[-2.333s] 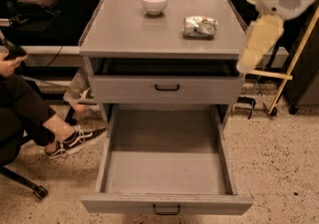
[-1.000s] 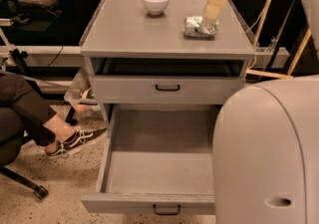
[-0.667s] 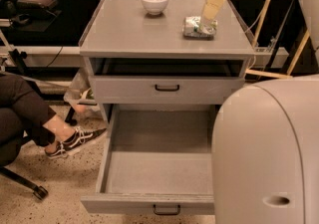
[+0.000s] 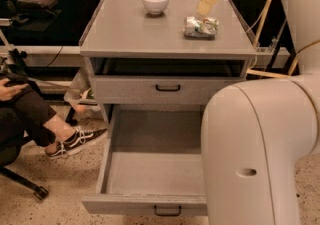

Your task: Place 7up can into middle drawer

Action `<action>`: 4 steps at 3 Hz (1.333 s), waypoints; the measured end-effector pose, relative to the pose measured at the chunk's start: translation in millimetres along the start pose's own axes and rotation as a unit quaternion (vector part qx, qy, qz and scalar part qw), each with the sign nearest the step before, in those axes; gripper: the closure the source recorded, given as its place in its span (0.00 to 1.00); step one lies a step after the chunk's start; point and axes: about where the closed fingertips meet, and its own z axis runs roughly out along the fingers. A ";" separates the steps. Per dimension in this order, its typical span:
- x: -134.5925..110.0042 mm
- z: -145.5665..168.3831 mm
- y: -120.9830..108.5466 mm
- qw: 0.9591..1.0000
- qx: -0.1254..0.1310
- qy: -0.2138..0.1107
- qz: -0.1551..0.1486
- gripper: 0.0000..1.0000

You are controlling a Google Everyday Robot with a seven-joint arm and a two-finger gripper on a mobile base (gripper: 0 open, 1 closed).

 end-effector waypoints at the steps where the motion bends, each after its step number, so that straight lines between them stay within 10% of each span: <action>1: -18.6 31.7 -11.7 1.000 0.013 -0.007 0.003 0.00; 4: -21.1 109.5 -3.4 1.000 -0.013 0.009 0.019 0.00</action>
Offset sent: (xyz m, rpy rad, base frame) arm 0.1887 0.0234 0.0154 -0.0006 0.0240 -0.0186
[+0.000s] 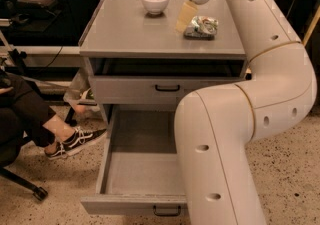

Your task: Place 7up can into middle drawer

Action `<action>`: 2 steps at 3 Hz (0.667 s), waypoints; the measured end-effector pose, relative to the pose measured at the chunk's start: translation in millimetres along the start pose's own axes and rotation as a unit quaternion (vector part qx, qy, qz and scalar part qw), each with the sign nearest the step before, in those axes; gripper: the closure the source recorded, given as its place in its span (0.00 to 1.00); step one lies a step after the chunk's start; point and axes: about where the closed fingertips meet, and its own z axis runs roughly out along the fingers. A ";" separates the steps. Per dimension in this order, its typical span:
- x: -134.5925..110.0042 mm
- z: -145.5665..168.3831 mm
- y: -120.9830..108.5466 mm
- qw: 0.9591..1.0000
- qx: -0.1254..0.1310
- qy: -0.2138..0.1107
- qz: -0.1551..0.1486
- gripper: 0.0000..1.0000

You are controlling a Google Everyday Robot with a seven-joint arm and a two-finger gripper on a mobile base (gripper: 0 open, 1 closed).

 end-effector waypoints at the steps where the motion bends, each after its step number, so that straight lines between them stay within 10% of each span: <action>1: 18.6 13.4 -8.1 0.999 0.006 0.000 0.032 0.00; 2: 33.1 32.4 -12.7 0.998 0.008 -0.001 0.062 0.00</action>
Offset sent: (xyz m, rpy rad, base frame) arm 0.1428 -0.0734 0.0098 0.1041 0.0351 -0.1805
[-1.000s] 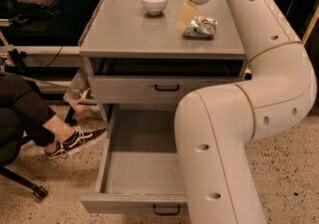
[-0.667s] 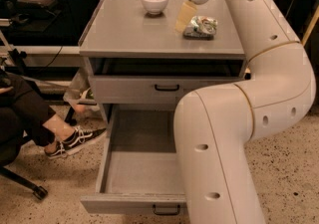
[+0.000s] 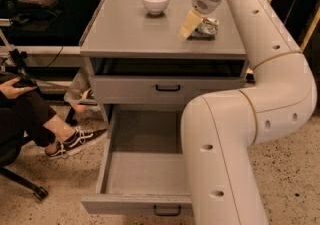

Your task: Place 7up can into middle drawer

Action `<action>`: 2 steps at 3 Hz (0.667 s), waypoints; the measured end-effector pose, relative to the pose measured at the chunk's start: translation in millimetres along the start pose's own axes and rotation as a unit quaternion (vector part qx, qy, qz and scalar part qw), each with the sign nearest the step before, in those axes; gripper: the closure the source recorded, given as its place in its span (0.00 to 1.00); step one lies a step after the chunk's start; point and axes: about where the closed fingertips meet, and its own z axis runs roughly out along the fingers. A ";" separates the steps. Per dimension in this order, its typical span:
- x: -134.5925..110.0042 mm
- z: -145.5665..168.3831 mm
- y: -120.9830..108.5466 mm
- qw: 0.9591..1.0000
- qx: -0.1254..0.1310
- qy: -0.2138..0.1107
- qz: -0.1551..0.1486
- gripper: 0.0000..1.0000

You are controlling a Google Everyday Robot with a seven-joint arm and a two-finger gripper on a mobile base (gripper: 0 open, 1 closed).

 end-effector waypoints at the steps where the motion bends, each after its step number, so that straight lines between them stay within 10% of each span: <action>1: 18.0 27.6 -0.7 0.999 0.002 0.030 0.036 0.00; 2: 18.0 27.7 -0.7 0.999 0.002 0.030 0.036 0.00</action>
Offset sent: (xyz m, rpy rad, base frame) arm 0.1832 -0.0577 0.0579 -0.0387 0.0776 -0.1143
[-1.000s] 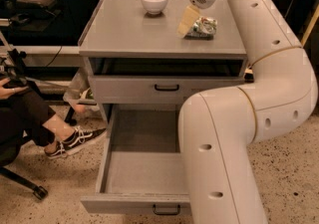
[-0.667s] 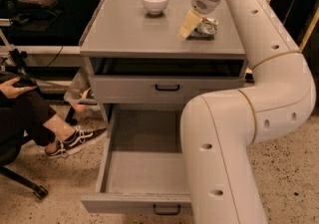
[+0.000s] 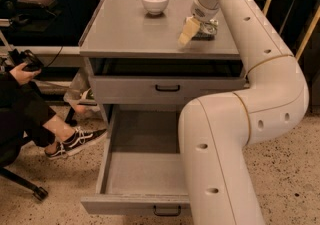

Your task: Place 7up can into middle drawer

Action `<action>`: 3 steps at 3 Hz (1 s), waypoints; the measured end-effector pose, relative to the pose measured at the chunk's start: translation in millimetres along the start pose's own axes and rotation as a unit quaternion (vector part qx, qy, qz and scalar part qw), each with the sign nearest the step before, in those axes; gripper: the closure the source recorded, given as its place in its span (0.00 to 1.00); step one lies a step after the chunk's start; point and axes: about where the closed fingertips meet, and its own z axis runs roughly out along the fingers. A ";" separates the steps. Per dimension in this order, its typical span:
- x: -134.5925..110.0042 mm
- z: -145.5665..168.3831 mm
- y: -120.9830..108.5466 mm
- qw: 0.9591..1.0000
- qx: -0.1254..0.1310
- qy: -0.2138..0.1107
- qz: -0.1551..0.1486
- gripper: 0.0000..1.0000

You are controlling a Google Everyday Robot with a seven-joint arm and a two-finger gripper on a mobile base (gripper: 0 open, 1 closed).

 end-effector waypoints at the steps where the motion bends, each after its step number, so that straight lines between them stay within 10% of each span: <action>1: 0.0 0.0 0.0 1.000 0.000 0.000 0.000 0.19; 3: 0.0 0.1 0.0 1.000 0.000 0.000 0.000 0.65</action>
Offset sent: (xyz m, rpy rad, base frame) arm 0.0000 0.0000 0.0000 0.0000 0.0000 0.0000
